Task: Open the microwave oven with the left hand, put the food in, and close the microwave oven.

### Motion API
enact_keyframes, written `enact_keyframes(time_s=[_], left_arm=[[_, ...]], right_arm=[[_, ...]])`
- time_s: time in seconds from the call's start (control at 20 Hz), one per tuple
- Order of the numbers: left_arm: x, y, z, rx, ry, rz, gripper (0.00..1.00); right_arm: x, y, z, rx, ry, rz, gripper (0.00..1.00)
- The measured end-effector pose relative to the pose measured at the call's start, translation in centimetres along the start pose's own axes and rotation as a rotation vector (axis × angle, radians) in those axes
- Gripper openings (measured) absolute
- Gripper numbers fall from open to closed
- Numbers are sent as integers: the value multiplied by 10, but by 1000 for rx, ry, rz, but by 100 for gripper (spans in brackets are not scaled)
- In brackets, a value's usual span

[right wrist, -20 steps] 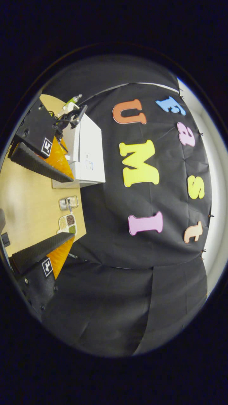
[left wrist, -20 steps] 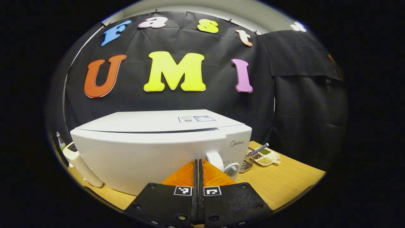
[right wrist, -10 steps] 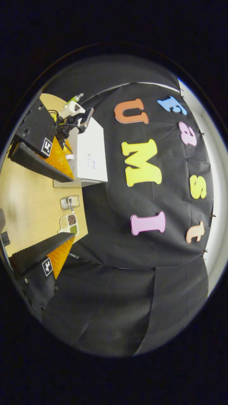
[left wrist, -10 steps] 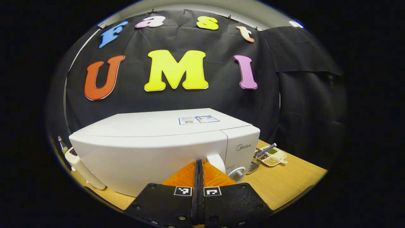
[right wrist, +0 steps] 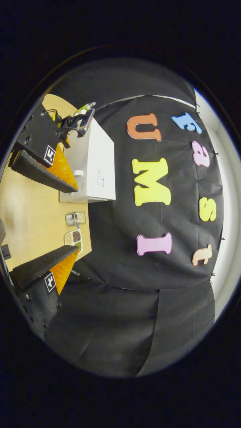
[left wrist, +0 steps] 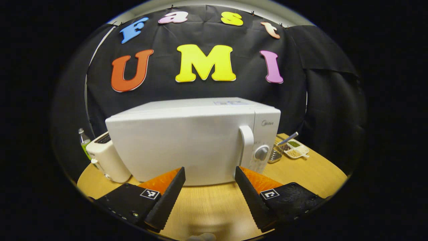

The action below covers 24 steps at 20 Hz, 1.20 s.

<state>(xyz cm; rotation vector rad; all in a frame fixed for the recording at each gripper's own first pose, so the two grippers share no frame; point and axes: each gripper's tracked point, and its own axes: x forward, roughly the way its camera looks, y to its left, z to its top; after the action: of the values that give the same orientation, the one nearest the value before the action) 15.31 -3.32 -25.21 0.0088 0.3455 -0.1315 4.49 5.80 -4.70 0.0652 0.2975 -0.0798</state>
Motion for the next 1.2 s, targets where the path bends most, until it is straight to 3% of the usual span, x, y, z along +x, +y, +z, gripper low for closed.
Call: enact_keyframes(time_s=[0.05,0.1,0.15,0.2,0.35,0.6,0.7,0.75,0.8,1.05,1.1,1.2], left_arm=[[-13,2,-2,-7,3,0,94],[-27,3,2,-10,-5,-3,94],[-41,4,7,-6,-17,-2,94],[-54,4,10,-5,-27,-7,94],[-101,8,22,-31,-36,-10,93],[-174,45,66,-31,-102,69,95],[-193,63,86,-41,-127,94,95],[-201,70,99,-43,-158,105,95],[-209,76,111,-40,-178,110,95],[-244,97,175,-40,-317,139,94],[-249,97,188,-38,-347,142,94],[-254,101,206,-35,-385,157,94]], right_arm=[[-1,1,-2,-7,-3,1,92],[-2,2,-4,-14,-8,3,100],[-3,5,-6,-19,-9,8,92],[-3,7,-11,-21,-7,12,100],[0,19,-25,-8,6,35,100],[3,40,-30,-22,-9,78,100],[0,46,-21,-24,-42,88,100],[-1,51,-16,-24,-60,93,92],[-3,53,-8,-25,-82,96,100],[-17,61,36,-30,-195,103,100],[-21,61,46,-24,-217,104,92],[-29,59,62,-19,-253,103,92]])
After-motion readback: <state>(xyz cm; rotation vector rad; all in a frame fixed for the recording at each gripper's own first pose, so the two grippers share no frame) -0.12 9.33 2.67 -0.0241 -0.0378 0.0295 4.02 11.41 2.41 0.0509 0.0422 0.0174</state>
